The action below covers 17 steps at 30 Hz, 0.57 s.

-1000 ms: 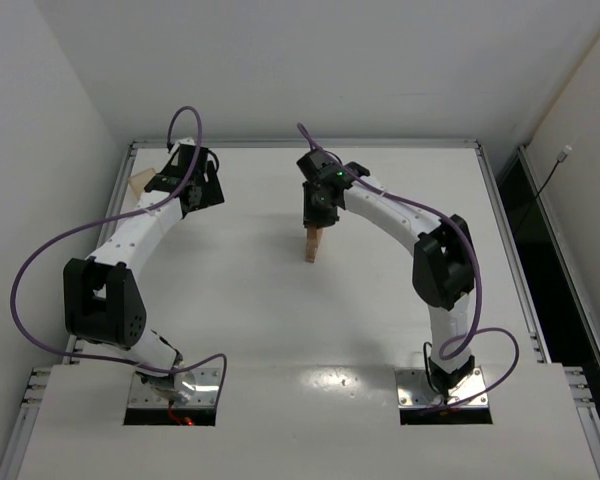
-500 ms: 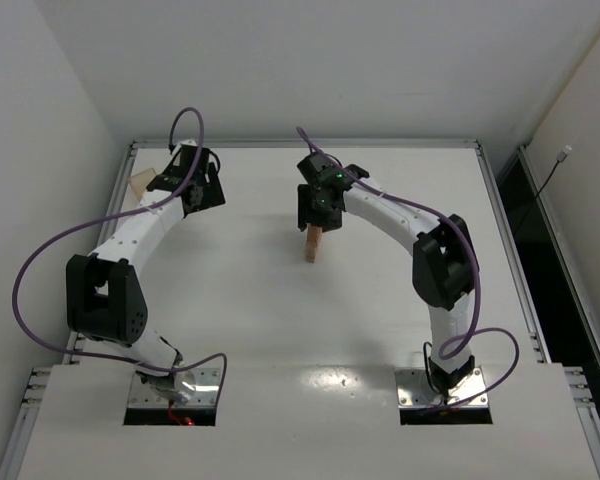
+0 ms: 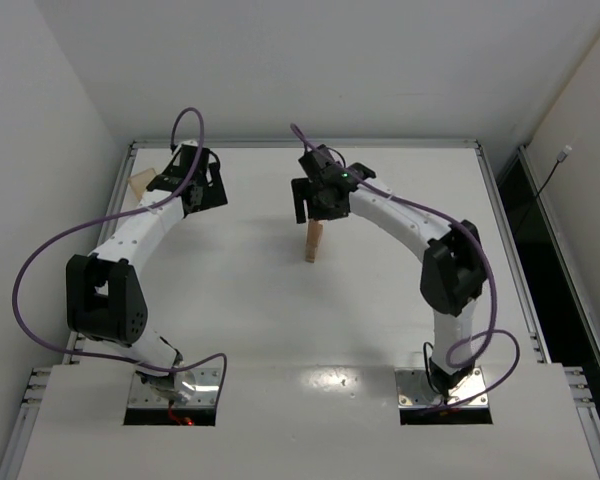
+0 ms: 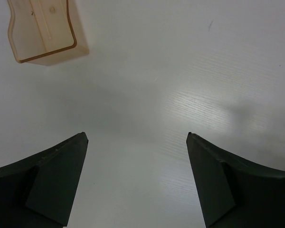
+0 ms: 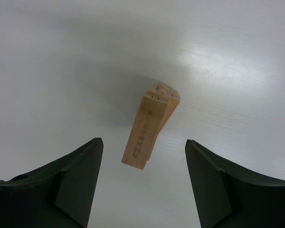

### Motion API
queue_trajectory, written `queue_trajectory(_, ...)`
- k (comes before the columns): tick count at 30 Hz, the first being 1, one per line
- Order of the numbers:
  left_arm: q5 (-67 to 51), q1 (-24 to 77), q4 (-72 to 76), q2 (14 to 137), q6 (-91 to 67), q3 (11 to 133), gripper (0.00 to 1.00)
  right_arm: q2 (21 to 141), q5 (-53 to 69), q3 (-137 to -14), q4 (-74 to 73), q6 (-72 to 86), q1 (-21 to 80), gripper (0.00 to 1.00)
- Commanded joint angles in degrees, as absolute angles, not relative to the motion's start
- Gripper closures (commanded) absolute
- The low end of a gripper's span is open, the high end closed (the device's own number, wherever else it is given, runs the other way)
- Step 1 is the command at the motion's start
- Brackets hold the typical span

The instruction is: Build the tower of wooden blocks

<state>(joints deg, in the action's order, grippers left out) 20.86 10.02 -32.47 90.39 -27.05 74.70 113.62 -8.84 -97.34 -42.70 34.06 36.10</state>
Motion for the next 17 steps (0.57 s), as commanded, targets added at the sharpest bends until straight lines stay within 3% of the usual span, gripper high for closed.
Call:
queue_trajectory(1,18.81,9.40,-30.33,89.56,-25.23,75.06,0.16,101.71,-15.54,-96.18,-36.93,23.13,37.71,0.32)
queue_trajectory(5,17.40,9.40,-30.32,89.56,-22.42,73.92,0.10,94.67,-25.82,-88.26,-32.79,12.24,36.22,0.30)
queue_trajectory(9,17.40,9.40,-28.31,89.56,-21.09,71.03,0.07,89.13,-28.12,-75.72,-26.30,1.69,30.43,0.30)
queue_trajectory(17,13.99,9.40,-21.55,86.76,-15.04,63.38,0.03,81.74,-13.81,-65.05,-24.61,-3.34,18.46,0.30)
